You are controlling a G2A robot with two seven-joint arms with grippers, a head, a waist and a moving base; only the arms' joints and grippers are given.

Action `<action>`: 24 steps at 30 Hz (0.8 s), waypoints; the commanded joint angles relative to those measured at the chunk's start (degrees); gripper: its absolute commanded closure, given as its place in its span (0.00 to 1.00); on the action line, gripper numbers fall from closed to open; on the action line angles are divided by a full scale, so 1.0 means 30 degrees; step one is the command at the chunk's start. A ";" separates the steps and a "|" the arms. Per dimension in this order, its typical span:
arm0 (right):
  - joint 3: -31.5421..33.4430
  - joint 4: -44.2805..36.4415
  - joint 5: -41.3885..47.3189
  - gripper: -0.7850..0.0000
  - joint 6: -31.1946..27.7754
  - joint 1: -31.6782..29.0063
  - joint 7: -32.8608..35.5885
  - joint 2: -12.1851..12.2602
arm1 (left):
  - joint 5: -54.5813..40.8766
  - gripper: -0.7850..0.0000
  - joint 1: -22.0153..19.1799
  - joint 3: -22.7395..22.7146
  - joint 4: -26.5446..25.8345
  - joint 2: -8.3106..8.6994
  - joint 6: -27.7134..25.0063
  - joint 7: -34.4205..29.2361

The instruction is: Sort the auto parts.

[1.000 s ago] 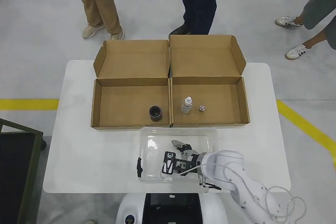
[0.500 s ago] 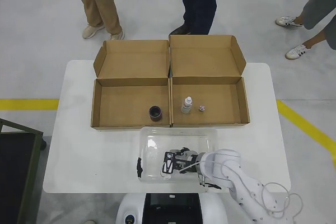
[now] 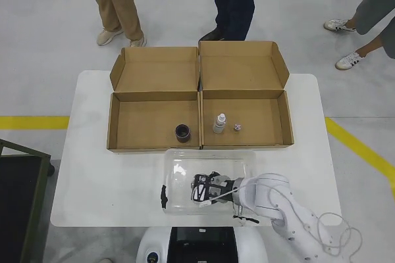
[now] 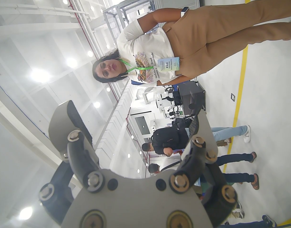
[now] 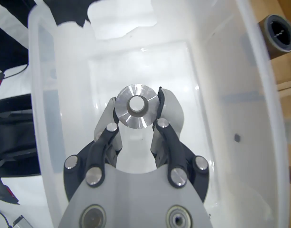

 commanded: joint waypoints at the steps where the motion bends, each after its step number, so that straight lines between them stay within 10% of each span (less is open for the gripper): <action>1: 0.0450 -0.0357 0.0650 1.00 0.0159 -0.0288 -0.0486 0.0079 | 0.0000 0.00 0.0000 0.0000 0.0000 0.0000 0.0000 0.0000; 24: 0.5548 -0.3555 1.0237 1.00 0.0877 -0.2223 -0.4479 0.0818 | 0.0000 0.00 0.0000 0.0000 0.0000 0.0000 0.0000 0.0000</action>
